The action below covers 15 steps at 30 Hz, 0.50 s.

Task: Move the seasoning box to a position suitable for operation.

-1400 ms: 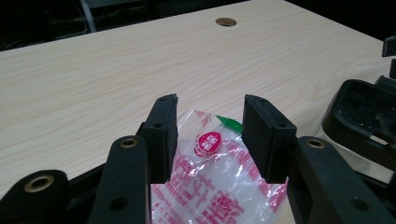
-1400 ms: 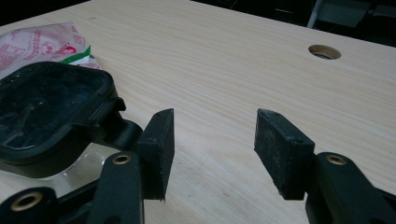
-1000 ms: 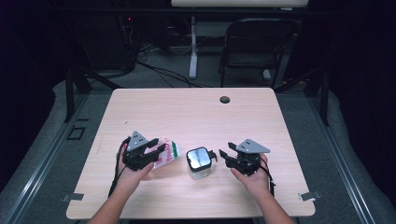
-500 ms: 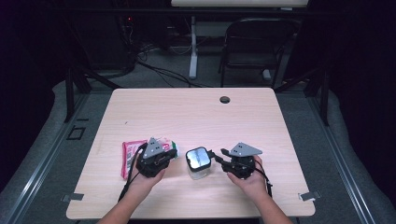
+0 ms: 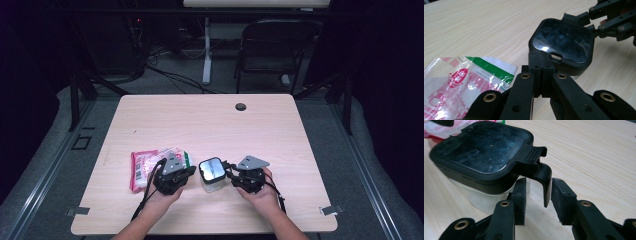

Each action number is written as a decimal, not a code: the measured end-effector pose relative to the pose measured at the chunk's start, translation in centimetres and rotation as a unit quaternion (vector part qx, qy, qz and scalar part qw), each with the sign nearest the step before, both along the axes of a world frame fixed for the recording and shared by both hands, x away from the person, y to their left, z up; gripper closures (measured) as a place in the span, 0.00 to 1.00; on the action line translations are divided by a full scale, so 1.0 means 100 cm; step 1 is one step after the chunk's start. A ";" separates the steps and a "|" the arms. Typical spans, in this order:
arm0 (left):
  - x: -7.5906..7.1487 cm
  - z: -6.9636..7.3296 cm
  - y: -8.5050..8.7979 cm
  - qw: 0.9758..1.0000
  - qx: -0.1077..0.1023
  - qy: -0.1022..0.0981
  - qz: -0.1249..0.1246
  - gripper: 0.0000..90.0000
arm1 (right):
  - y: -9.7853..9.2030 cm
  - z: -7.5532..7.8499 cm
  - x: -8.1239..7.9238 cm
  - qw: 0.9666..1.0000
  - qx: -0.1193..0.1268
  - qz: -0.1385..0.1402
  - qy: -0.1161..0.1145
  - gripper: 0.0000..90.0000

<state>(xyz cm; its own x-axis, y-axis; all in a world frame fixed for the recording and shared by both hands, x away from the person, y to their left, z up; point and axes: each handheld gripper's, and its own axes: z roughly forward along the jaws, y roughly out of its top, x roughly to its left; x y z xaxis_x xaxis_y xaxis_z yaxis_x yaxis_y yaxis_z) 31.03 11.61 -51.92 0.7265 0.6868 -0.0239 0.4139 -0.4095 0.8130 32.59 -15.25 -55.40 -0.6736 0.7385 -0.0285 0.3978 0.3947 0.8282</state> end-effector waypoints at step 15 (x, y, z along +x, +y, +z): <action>0.006 -0.011 -0.004 1.000 -0.002 0.018 0.010 1.00 | 0.006 -0.004 0.002 1.000 -0.017 -0.024 -0.003 0.89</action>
